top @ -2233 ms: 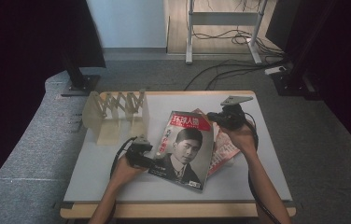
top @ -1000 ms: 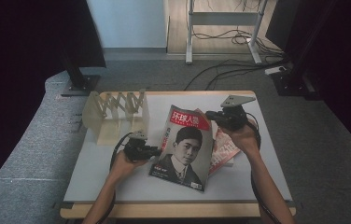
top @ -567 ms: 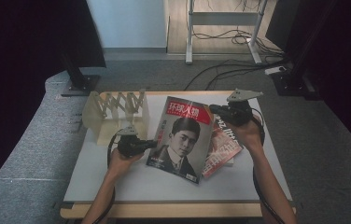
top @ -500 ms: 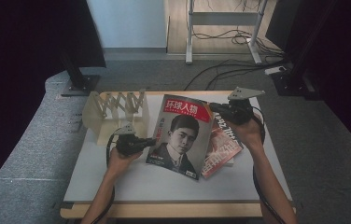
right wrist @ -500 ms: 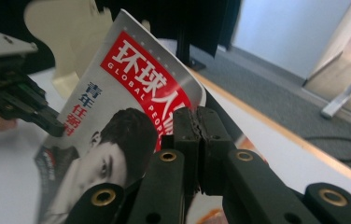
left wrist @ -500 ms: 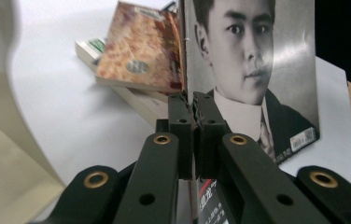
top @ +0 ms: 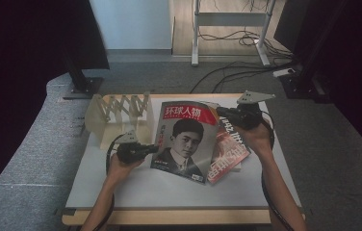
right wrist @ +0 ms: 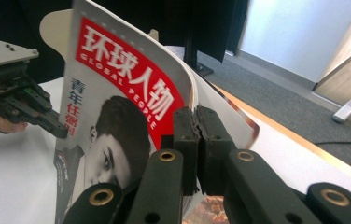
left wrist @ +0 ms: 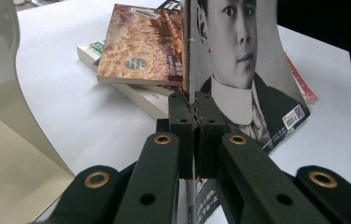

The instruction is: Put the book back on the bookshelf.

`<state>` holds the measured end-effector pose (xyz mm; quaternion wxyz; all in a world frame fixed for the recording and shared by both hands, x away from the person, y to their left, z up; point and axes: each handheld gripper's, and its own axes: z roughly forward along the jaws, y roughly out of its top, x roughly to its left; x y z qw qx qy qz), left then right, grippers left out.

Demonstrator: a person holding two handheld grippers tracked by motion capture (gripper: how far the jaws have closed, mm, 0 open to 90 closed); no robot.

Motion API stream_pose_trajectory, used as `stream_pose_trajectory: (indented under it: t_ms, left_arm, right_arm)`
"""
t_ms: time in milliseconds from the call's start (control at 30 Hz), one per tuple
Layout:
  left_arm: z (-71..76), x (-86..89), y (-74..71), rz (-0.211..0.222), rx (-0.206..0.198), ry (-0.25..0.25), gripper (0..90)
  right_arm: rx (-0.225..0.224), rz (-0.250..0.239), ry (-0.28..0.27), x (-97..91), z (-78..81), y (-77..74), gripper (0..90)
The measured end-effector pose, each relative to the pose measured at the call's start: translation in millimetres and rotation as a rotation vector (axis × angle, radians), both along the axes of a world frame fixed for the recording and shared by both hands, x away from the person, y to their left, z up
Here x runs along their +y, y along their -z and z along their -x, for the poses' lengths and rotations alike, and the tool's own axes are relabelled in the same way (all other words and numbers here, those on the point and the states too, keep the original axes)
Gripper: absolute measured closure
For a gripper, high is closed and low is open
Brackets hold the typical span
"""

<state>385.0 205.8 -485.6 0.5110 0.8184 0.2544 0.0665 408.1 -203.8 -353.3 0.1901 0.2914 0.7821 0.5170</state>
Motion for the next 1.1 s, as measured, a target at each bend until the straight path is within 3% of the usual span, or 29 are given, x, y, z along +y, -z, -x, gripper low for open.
stream_pose_trajectory:
  t_ms: [167,367,467,600,733,867,900,933,967,1067,1100]
  left_arm:
    - [2.7,-1.2,-1.6,-0.019,-0.019,0.016,88.1]
    - [5.0,-0.1,-0.8,-0.011,-0.030,0.024,88.3]
    - [6.2,3.7,0.4,0.008,-0.028,0.027,88.2]
    - [7.6,7.1,1.3,0.017,-0.027,0.024,88.2]
    - [8.0,9.2,2.4,0.021,-0.026,0.020,88.2]
    - [8.9,10.0,3.0,0.024,-0.033,0.023,88.2]
    - [8.9,10.0,3.0,0.024,-0.033,0.023,88.2]
    - [9.5,10.4,3.1,0.027,-0.035,0.026,88.3]
    - [9.9,10.9,3.2,0.029,-0.035,0.026,88.3]
    - [10.1,12.0,3.5,0.032,-0.035,0.026,88.3]
    - [10.3,12.5,3.5,0.034,-0.034,0.026,88.2]
  right_arm:
    - [0.005,0.000,0.020,-3.2,0.0,3.4,82.4]
    - [0.007,0.000,0.033,-3.8,0.8,5.6,71.3]
    - [0.011,0.003,0.035,-3.2,2.0,10.7,57.9]
    - [0.047,-0.004,0.034,-3.8,0.7,21.9,46.2]
    - [0.101,0.009,0.010,0.7,-3.8,39.6,41.0]
    - [0.174,-0.027,-0.016,6.4,-15.2,61.3,38.2]
    - [0.174,-0.027,-0.016,6.4,-15.2,61.3,38.2]
    - [0.218,-0.040,-0.023,9.6,-23.0,74.7,38.4]
    - [0.230,-0.045,-0.023,11.2,-25.5,79.6,39.0]
    - [0.258,-0.063,-0.029,14.0,-31.6,92.3,42.9]
    - [0.283,-0.114,-0.052,13.5,-34.7,99.7,54.7]
